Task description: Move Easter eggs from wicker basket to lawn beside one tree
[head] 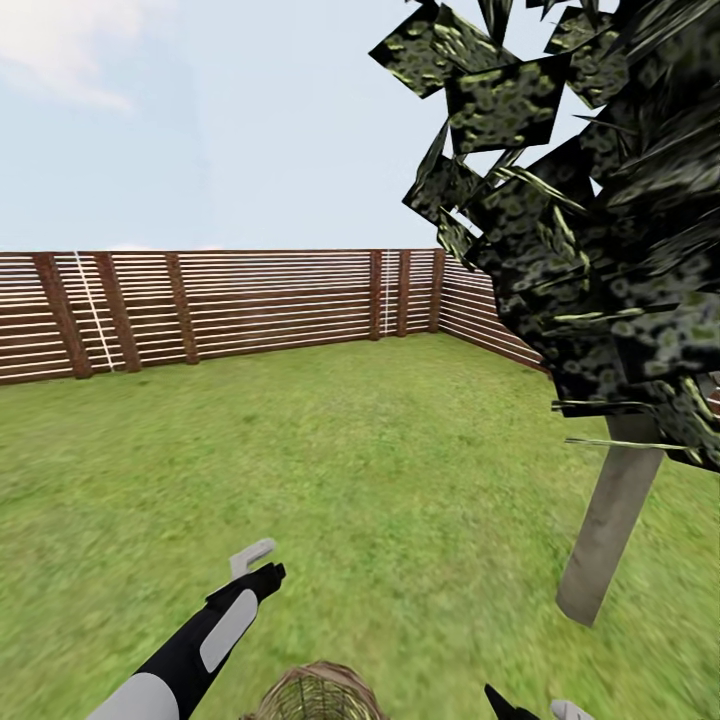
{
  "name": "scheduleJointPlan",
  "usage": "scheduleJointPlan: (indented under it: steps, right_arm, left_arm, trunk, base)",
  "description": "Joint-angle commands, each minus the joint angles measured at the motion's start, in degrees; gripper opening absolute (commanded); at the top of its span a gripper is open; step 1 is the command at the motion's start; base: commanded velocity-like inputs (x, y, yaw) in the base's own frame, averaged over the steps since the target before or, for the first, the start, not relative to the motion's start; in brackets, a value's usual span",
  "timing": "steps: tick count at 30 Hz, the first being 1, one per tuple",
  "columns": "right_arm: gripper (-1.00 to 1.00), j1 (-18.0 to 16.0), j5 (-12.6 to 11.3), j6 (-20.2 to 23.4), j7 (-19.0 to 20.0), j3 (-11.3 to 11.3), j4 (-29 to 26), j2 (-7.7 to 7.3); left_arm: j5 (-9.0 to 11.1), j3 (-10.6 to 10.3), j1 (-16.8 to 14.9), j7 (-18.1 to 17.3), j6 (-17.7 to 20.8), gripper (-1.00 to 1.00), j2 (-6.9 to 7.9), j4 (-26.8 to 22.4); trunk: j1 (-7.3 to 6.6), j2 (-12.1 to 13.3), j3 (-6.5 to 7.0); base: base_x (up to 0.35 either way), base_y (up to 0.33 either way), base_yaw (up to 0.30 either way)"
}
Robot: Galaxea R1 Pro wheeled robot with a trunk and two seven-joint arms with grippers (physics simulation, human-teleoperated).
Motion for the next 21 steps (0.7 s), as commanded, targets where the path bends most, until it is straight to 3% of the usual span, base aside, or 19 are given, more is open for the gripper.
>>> scheduleJointPlan:
  steps: [1, 8, 16, 21]
  right_arm:
    - [1.00, 0.0, -0.6, 0.6, 0.2, -0.2, -0.1, 0.06]
    - [1.00, 0.0, -0.6, 0.6, 0.2, -0.3, -0.1, -0.02]
    - [1.00, 0.0, -0.6, 0.6, 0.2, -0.3, -0.1, -0.03]
    - [1.00, 0.0, -0.6, 0.6, 0.2, -0.4, -0.2, -0.03]
  left_arm:
    - [0.4, -0.4, 0.0, 0.5, 0.1, 1.00, 0.09, -0.1]
    - [0.4, -0.5, 0.0, 0.5, 0.3, 1.00, 0.00, -0.2]
    - [0.4, -0.9, 0.0, 0.4, 0.4, 1.00, -0.01, -0.1]
    - [0.4, -1.1, 0.0, 0.4, 0.8, 1.00, -0.01, -0.1]
  trunk:
    - [0.03, 0.0, 0.00]
    - [0.03, 0.0, 0.12]
    - [0.03, 0.0, 0.14]
    - [1.13, -2.0, -0.75]
  base:
    - [0.043, 0.000, -0.070]
    - [0.016, 0.000, -0.124]
    - [0.002, 0.000, -0.021]
    - [0.000, 0.000, -0.003]
